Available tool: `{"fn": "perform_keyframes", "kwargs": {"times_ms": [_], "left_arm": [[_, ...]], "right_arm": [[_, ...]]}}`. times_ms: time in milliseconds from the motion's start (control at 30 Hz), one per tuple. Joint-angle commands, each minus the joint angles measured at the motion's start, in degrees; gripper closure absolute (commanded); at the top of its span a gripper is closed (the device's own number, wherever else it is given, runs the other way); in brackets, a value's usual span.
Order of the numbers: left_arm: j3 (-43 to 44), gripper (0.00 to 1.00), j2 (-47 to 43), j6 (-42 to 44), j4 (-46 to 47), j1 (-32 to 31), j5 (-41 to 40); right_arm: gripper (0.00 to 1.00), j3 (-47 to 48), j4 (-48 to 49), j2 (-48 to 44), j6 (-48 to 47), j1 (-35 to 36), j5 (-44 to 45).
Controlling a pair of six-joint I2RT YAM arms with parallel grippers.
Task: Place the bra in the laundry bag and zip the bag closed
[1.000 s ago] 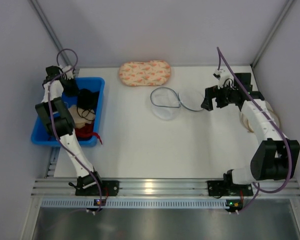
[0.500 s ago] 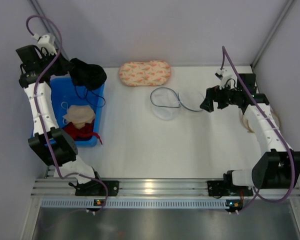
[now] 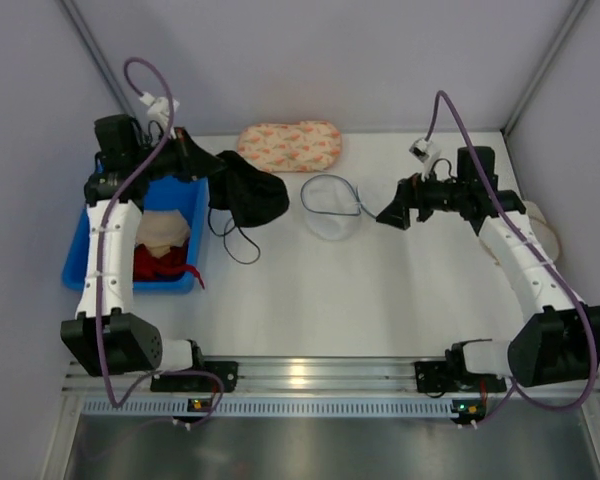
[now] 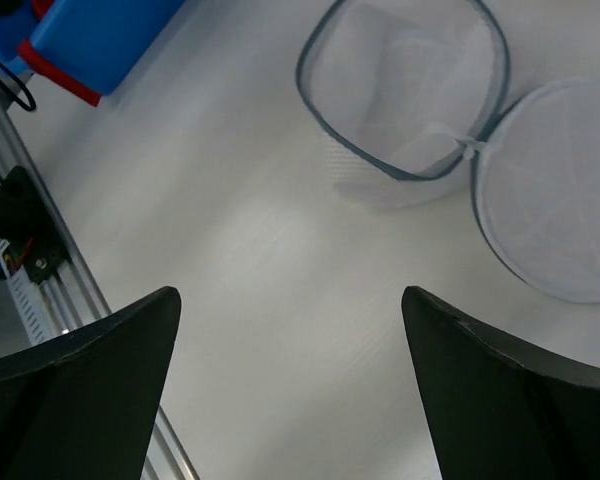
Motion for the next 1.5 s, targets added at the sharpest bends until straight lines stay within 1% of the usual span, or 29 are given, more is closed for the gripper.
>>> {"fn": "perform_keyframes", "kwargs": {"times_ms": [0,67,100,133,167,233,267,300,333,367,433,500,600,733,967,1133,1200,1233,1267,1300,1333,1367,1400,1467], "left_arm": [[-6.89,1.00,-5.12,-3.20,2.77,-7.57,0.92],[-10.60,1.00,-7.14,-6.79,5.14,-13.55,-1.88],[-14.01,1.00,-7.67,-8.37,7.94,-15.23,-2.68],[-15.61,1.00,-8.46,-11.35,8.92,-17.94,-3.65],[-16.85,1.00,-8.55,-12.59,9.63,-19.27,-6.53],[-19.84,1.00,-8.81,-16.97,12.34,-22.52,-8.84],[-20.72,1.00,-8.73,-18.48,13.23,-23.15,-9.80],[-21.86,1.00,-8.38,-19.89,14.28,-23.67,-11.46],[-22.30,1.00,-7.85,-22.60,14.73,-23.68,-12.35],[-22.57,1.00,-7.67,-23.67,14.99,-23.77,-13.23],[-22.31,1.00,-6.45,-25.95,15.70,-24.03,-16.03],[-21.00,1.00,-5.57,-26.49,15.70,-25.17,-18.24],[-19.85,1.00,-3.38,-27.98,15.70,-27.18,-20.44],[-20.02,1.00,-1.17,-28.60,15.70,-29.13,-22.55],[-20.90,1.00,1.11,-30.27,16.14,-29.22,-22.91],[-20.99,1.00,1.73,-30.36,16.23,-29.39,-22.38],[-21.51,1.00,1.64,-30.62,16.40,-29.57,-21.42],[-21.69,1.00,1.56,-30.71,16.49,-29.66,-21.06],[-22.48,1.00,1.21,-30.62,16.49,-29.66,-20.54],[-23.01,1.00,0.94,-30.10,16.40,-29.66,-19.58],[-24.40,1.00,0.24,-29.23,16.32,-29.66,-18.96],[-25.11,1.00,0.24,-29.22,16.40,-29.66,-18.52],[-25.90,1.00,-0.72,-27.83,16.40,-29.66,-17.73],[-28.36,1.00,-2.30,-25.89,16.40,-29.66,-17.63]], "right_arm": [[0.08,0.53,5.60,-2.30,1.01,5.48,-3.57],[0.08,1.50,4.99,-1.86,-0.04,9.34,-3.92],[0.10,1.76,4.64,-1.68,-0.31,10.49,-4.10],[0.11,2.29,4.29,-1.51,-1.01,11.72,-4.45],[0.13,2.55,3.93,-1.42,-1.27,13.64,-4.63],[0.24,3.17,3.93,-1.07,-0.93,15.32,-5.15],[0.29,3.34,4.97,-1.07,-0.14,16.46,-5.42],[0.37,3.35,5.85,-1.07,1.00,17.00,-5.33],[0.40,3.09,7.26,-0.98,4.23,18.05,-5.07],[0.42,3.08,9.88,-0.89,5.83,18.58,-5.07],[0.47,3.43,12.18,-0.02,11.70,19.98,-3.93],[0.51,3.87,15.25,1.12,14.97,20.69,-3.14],[0.54,5.36,17.37,4.63,19.80,22.10,-1.38],[0.54,8.87,17.73,11.39,21.49,26.30,1.78],[0.53,12.31,15.71,17.56,18.85,33.78,10.56],[0.51,13.71,15.27,20.81,18.24,36.51,12.59],[0.59,14.07,14.30,21.95,16.75,37.13,14.96],[0.66,13.98,14.13,22.13,16.48,37.30,15.67],[0.80,13.89,13.08,22.22,16.13,37.30,17.59],[0.88,13.28,12.81,21.70,15.26,37.13,18.31],[1.00,11.45,13.07,19.96,15.07,36.87,18.49],[1.00,11.43,13.07,19.94,15.07,36.34,17.97],[1.00,8.65,13.94,17.42,15.07,34.77,16.83],[1.00,5.56,14.65,14.33,15.16,32.66,12.36]]}}
